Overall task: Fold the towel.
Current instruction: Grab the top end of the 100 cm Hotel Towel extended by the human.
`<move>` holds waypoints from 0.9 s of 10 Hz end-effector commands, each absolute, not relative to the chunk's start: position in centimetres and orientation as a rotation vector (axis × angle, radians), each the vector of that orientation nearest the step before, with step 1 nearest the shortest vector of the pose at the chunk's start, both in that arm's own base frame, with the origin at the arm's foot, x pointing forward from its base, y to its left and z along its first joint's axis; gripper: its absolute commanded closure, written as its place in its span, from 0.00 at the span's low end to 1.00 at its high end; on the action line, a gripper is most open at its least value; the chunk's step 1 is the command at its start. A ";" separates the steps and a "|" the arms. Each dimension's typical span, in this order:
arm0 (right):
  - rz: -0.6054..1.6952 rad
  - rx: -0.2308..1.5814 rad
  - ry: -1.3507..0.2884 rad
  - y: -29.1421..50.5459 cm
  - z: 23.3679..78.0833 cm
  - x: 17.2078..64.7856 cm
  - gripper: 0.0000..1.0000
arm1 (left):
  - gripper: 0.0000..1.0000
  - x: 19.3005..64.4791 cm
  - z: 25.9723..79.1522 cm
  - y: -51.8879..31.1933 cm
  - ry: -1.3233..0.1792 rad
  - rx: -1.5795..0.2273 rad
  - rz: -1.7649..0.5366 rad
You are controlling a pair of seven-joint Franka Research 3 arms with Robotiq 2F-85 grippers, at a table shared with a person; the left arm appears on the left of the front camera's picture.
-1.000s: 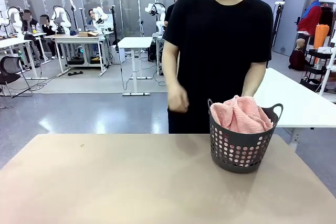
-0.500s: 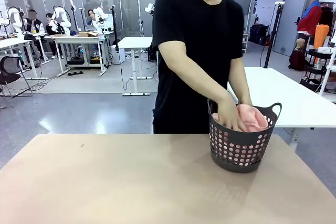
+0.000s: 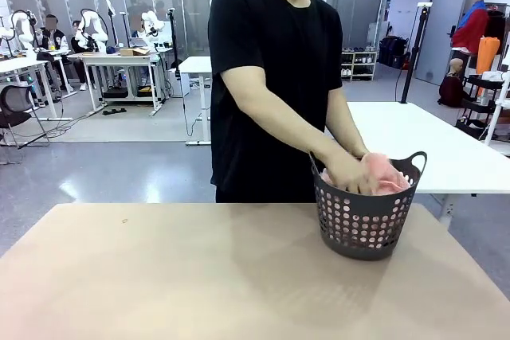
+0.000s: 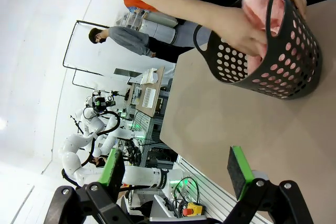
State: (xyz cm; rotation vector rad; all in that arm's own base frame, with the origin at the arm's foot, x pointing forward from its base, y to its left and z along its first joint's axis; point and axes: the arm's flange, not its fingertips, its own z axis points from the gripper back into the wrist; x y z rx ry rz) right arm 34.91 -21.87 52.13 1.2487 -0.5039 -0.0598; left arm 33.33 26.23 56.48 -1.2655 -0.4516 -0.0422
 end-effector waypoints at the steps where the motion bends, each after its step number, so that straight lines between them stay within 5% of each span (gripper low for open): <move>1: -0.060 1.250 -0.506 -21.9 52.3 34.9 0.00 | 0.00 33.3 56.5 26.2 -0.453 -1.270 -0.045; 9: -0.060 1.250 -0.506 -21.9 52.3 34.9 0.00 | 0.00 33.3 56.5 26.2 -0.453 -1.270 -0.045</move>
